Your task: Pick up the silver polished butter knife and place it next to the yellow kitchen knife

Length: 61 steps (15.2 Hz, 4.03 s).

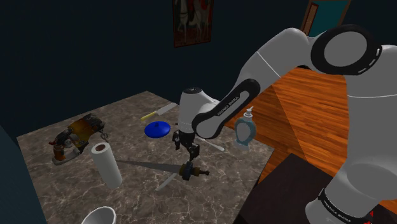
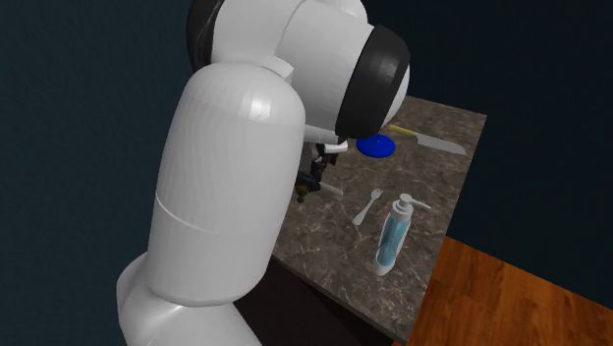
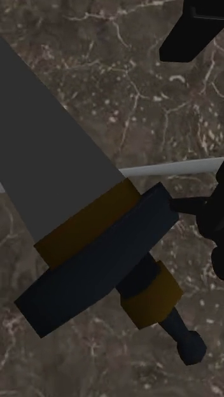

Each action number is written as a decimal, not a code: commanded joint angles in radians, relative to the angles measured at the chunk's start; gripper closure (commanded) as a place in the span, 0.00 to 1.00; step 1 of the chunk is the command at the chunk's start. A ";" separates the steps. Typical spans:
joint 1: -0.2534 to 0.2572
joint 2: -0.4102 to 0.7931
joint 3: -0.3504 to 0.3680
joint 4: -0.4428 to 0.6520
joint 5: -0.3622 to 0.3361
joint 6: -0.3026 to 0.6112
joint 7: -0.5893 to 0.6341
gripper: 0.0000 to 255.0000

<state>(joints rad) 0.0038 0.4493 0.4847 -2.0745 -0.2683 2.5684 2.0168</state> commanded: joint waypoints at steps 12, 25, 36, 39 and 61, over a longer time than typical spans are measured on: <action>-0.029 -0.090 0.071 -0.010 0.094 -0.121 -0.044 1.00; 0.078 0.089 -0.068 0.048 -0.105 -0.036 0.083 0.00; 0.081 0.095 -0.071 0.050 -0.108 -0.031 0.085 1.00; 0.079 0.096 -0.072 0.050 -0.108 -0.031 0.083 1.00; 0.014 -0.086 0.017 0.055 0.018 -0.204 0.001 1.00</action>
<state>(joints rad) 0.0208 0.3728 0.4980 -2.0223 -0.2577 2.3750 2.0224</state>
